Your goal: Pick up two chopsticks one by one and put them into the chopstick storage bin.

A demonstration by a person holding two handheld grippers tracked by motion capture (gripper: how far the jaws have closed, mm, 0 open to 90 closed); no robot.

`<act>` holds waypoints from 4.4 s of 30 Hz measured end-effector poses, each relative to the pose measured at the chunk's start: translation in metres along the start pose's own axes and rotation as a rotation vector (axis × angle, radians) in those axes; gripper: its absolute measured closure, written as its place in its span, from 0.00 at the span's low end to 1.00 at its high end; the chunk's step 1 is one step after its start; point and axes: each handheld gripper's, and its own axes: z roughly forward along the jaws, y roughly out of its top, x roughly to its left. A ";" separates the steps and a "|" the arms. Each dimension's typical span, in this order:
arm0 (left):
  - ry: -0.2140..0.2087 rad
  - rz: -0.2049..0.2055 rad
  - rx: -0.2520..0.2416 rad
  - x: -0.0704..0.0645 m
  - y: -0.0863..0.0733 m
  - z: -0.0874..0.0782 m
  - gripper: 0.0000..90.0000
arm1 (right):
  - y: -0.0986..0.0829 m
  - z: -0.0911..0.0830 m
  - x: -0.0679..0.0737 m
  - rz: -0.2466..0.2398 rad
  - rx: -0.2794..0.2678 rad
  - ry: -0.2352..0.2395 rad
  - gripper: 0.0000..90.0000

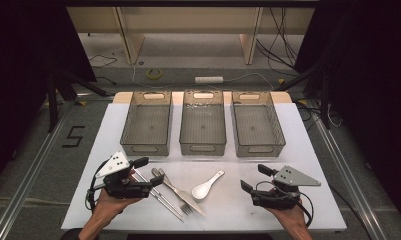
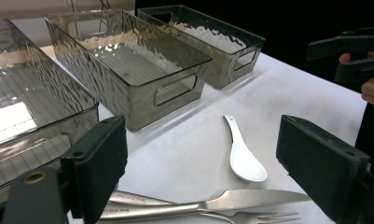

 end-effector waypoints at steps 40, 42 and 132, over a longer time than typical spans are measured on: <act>-0.102 0.384 0.782 0.029 0.010 0.041 0.31 | -0.001 0.005 -0.002 0.003 0.042 0.031 0.24; -0.113 0.400 0.807 0.029 0.005 0.044 0.31 | -0.001 0.005 -0.001 0.006 0.046 0.032 0.24; -0.265 0.713 1.121 0.000 -0.031 0.047 0.89 | -0.004 0.014 0.002 -0.016 0.130 0.070 0.25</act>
